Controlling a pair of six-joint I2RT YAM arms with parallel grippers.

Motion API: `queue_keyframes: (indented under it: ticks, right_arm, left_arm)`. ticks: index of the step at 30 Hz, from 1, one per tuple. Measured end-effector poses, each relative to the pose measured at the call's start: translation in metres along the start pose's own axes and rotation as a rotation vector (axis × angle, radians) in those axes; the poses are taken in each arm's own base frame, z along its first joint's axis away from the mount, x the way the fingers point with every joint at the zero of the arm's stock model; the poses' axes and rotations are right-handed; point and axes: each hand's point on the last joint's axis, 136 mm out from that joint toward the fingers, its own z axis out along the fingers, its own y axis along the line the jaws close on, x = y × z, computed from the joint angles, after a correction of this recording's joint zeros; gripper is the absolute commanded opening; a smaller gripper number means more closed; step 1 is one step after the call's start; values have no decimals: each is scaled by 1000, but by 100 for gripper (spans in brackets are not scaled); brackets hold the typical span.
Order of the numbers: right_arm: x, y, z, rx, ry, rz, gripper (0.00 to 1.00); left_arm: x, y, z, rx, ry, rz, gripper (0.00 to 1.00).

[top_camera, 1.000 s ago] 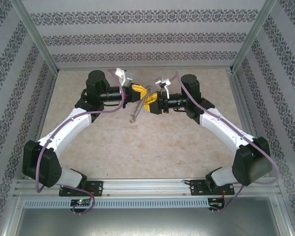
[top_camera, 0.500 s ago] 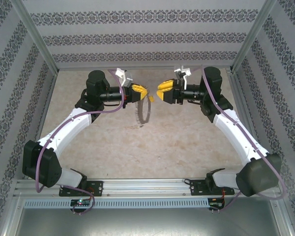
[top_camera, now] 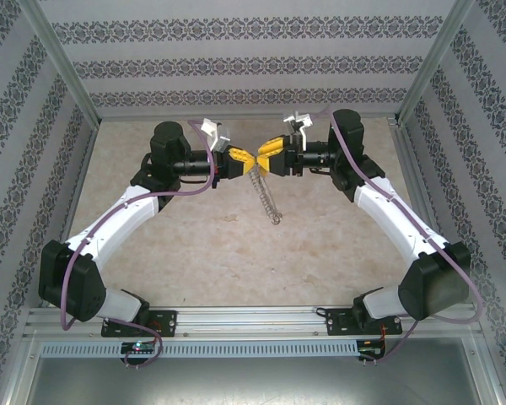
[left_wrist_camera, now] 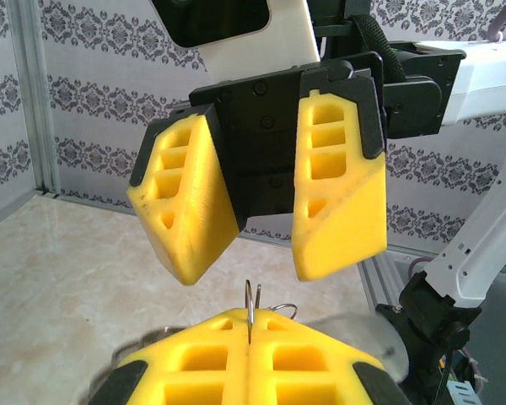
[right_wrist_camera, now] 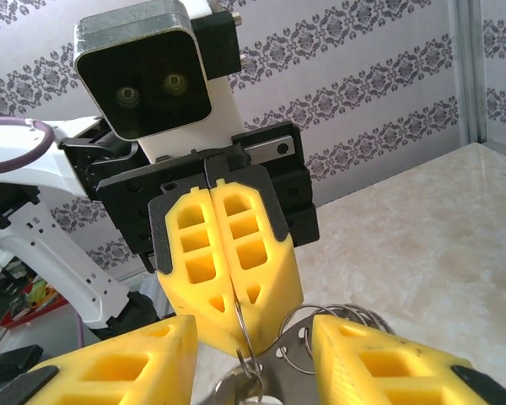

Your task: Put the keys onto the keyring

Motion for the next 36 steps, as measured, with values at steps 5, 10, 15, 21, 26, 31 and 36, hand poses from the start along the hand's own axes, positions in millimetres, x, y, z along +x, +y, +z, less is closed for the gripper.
queue_keyframes:
  ticks: [5,10,15,21,26,31,36]
  right_arm:
    - [1,-2,2,-4,4,7,31]
    - [2,-2,2,-6,5,10,20]
    - [2,1,2,-22,9,7,0]
    - [3,2,1,-27,13,7,0]
    - [0,-3,-1,-23,45,18,0]
    - [-12,-4,-5,-5,110,-14,0]
    - [-18,2,-10,17,188,-65,0]
  left_arm:
    - [0,0,0,1,0,0,0]
    - [0,-2,2,5,1,1,0]
    - [1,0,2,1,2,-3,0]
    - [2,0,2,1,4,-6,3]
    - [0,2,2,-18,35,14,30]
    - [-19,-5,-3,-20,93,91,35]
    - [-35,-15,-7,21,134,149,33]
